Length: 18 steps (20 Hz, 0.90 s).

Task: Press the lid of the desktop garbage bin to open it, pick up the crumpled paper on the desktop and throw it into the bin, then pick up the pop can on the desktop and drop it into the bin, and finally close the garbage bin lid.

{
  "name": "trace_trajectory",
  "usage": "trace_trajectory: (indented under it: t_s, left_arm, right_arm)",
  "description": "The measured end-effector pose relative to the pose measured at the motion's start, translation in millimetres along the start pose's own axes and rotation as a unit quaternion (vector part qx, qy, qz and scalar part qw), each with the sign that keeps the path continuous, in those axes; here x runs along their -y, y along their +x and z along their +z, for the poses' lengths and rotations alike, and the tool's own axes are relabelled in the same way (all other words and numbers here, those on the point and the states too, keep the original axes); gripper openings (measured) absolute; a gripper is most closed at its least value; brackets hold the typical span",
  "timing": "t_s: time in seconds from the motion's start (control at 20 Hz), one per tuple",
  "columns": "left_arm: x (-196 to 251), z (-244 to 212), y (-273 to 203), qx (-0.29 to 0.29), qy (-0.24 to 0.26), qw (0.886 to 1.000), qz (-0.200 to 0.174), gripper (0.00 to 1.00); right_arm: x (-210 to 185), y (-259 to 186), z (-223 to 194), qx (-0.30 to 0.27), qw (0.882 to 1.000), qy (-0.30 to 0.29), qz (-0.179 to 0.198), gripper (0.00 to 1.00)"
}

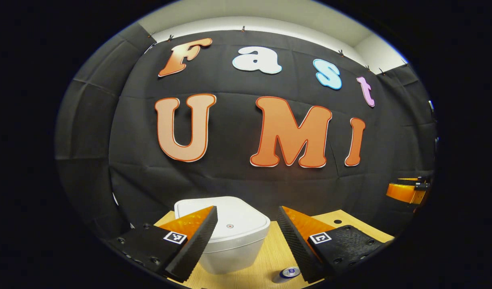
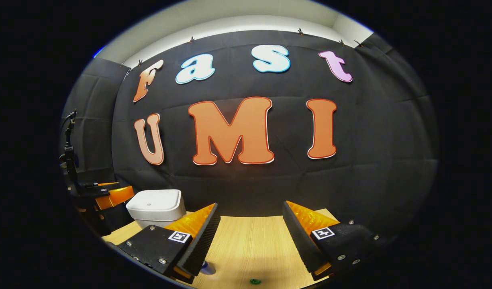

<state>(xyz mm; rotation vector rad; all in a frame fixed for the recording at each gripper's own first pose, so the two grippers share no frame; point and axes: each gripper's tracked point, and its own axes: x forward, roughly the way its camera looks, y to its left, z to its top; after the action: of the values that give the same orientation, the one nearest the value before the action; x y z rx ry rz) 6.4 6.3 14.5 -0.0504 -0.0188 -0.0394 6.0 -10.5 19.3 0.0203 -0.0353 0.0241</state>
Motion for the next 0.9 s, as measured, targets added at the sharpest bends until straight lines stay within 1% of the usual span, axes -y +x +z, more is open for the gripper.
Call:
trace_trajectory:
  t_s: [0.15, 0.4, 0.5, 0.65, 0.9]
  left_arm:
    - [-1.7, -0.9, 4.0, -0.003, -0.008, 1.000, -0.007, 0.94]
    - [-6.4, 1.5, 5.2, -0.004, 0.000, 1.000, -0.001, 0.94]
    - [1.2, 1.8, 3.4, -0.001, 0.000, 1.000, -0.013, 0.93]
    - [0.3, 3.3, 5.0, 0.000, 0.009, 1.000, -0.010, 0.93]
    - [11.4, 5.5, 2.7, 0.000, 0.017, 1.000, -0.022, 0.93]
  right_arm:
    - [-7.1, -0.5, 0.6, -0.001, 1.000, -0.008, 0.007, 0.94]
    - [-9.6, -0.2, 1.6, -0.003, 1.000, -0.004, 0.010, 0.94]
    - [-11.3, -0.2, 4.4, 0.001, 1.000, -0.001, 0.015, 0.94]
    - [-7.9, 1.3, 2.2, -0.003, 1.000, -0.001, 0.012, 0.94]
    - [-2.4, 0.1, 0.9, -0.005, 1.000, -0.004, 0.009, 0.94]
